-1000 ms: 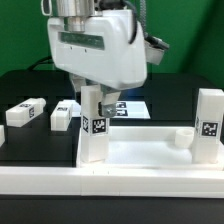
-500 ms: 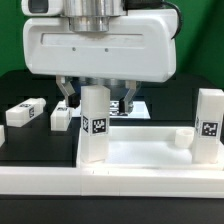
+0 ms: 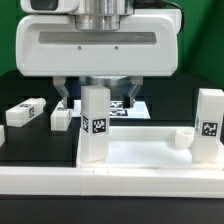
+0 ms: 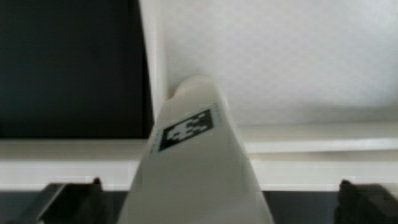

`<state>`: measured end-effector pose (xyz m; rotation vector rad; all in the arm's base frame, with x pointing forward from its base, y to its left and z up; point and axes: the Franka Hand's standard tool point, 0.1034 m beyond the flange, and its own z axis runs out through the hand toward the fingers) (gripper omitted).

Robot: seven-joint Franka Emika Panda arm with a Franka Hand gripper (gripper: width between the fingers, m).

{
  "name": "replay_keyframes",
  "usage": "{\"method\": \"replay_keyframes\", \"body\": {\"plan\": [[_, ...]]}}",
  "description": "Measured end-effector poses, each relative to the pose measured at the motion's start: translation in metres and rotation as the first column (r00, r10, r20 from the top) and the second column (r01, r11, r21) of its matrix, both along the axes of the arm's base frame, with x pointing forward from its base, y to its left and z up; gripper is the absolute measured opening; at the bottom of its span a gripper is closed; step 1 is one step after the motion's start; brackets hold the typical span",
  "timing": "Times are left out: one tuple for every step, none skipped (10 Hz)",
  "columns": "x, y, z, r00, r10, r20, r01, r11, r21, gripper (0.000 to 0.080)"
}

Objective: Assemble desk

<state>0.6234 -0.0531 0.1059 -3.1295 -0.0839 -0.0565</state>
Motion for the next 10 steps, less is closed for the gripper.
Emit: {"method": "replay_keyframes", "body": {"plan": [[-0.0007,-0.0015,-0.0008,0.998,0.066,0.000,-0.066,0.998,-0.003,0.0649],[-0.0009,-0.0040,-0.0012,0.993,0.120,0.002,-0.120,0.993,-0.006,0.0649],[-0.0007,-0.0062,-0.0019,0.996,0.087,0.010,-0.087,0.996,-0.006,0.0649],[-0.0008,-0.0061,-0.0022,0.996,0.089,0.009,-0.089,0.996,-0.007,0.0496],[-0.0008,-0.0062,-0.0022,0.996,0.089,0.009,-0.089,0.996,-0.007,0.0496],[-0.0009,-0.0061,-0.0024,0.997,0.081,0.009,-0.081,0.997,-0.007,0.0357],[-0.0009,-0.0060,-0.0025,0.998,0.060,0.009,-0.060,0.998,-0.006,0.0288],[-0.0009,-0.0061,-0.0027,0.998,0.061,0.008,-0.061,0.998,-0.006,0.0288],[-0.0009,-0.0057,-0.0028,1.000,0.010,0.008,-0.010,1.000,-0.002,0.0288],[-0.0010,-0.0060,-0.0030,0.996,-0.089,0.007,0.089,0.996,0.002,0.0288]]}}
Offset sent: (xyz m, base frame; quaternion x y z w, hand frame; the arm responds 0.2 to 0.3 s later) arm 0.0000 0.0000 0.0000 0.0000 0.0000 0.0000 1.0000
